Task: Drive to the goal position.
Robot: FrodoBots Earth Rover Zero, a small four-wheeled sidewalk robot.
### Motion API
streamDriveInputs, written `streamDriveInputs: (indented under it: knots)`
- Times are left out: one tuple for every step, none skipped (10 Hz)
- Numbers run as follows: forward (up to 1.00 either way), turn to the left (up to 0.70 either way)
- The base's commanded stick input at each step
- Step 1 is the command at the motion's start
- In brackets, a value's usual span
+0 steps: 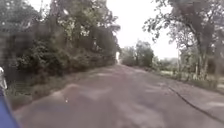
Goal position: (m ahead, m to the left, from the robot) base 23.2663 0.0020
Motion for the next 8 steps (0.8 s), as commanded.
streamDriveInputs:
  knots:
    - [0.7, -0.01]
    - [0.7, -0.01]
    - [0.7, -0.01]
    - [0.7, -0.01]
    - [0.7, -0.01]
    - [0.7, -0.01]
    - [0.7, -0.01]
    - [0.7, -0.01]
